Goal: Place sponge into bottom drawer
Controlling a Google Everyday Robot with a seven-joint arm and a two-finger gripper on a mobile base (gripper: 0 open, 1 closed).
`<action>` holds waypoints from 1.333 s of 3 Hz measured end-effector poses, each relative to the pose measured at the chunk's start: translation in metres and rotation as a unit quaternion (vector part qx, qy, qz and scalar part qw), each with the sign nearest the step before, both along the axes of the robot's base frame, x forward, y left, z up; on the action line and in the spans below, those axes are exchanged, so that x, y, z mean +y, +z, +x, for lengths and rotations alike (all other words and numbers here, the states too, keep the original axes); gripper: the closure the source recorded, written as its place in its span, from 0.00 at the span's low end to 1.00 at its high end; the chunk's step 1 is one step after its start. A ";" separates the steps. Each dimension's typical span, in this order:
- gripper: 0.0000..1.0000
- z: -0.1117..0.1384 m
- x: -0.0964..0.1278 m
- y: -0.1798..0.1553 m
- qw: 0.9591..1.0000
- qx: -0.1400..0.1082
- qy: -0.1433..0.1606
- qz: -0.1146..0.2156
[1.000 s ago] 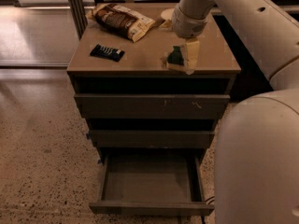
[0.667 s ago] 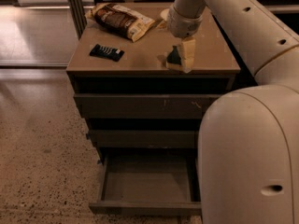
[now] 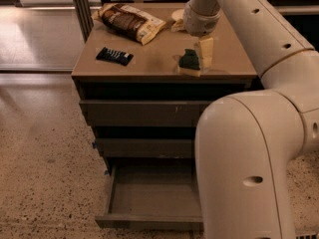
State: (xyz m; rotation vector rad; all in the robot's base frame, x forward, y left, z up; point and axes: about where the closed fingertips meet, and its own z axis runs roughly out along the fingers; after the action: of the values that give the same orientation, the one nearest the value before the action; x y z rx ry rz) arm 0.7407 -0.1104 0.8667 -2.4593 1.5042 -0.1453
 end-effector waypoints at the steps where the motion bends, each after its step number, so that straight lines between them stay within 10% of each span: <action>1: 0.00 0.002 -0.011 -0.004 1.000 0.003 -0.010 0.001; 4: 0.00 -0.017 -0.008 -0.021 0.999 0.035 0.001 0.016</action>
Offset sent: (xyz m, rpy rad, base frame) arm -0.0281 -0.0276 -0.0091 0.0294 0.0978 -0.0375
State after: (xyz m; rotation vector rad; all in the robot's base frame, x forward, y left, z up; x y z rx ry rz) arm 0.7237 -0.1183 0.8458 -2.4649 1.5209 -0.0357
